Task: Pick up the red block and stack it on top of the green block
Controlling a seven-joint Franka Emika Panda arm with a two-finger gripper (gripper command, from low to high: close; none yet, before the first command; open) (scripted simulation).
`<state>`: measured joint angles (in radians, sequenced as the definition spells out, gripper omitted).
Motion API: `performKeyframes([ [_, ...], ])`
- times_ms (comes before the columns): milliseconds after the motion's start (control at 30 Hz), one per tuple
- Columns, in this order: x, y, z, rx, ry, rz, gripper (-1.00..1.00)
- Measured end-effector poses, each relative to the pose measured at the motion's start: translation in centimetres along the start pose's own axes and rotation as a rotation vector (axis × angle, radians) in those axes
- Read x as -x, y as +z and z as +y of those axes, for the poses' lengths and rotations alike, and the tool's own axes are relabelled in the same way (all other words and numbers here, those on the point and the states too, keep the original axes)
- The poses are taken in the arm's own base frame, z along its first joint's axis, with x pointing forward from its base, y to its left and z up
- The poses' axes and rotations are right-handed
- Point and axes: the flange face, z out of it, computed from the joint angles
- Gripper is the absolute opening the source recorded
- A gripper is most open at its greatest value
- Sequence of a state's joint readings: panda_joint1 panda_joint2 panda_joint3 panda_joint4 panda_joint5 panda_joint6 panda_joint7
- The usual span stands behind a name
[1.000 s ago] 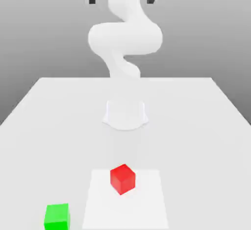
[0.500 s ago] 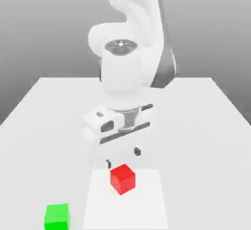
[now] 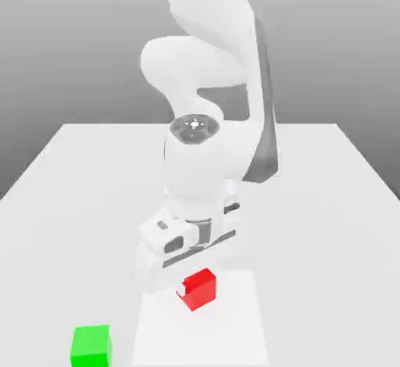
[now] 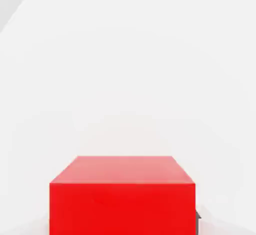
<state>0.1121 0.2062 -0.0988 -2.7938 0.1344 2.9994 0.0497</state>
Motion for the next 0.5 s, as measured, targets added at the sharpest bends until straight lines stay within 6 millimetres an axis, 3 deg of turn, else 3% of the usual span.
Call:
performKeyframes([
  [300, -0.1, -5.6, 0.1, 0.000, 0.011, -0.001, -1.00],
  [433, -2.9, -6.8, 1.3, 0.014, 0.184, 0.005, -1.00],
  [500, -4.6, -7.2, 3.2, 0.020, 0.313, 0.007, -1.00],
])
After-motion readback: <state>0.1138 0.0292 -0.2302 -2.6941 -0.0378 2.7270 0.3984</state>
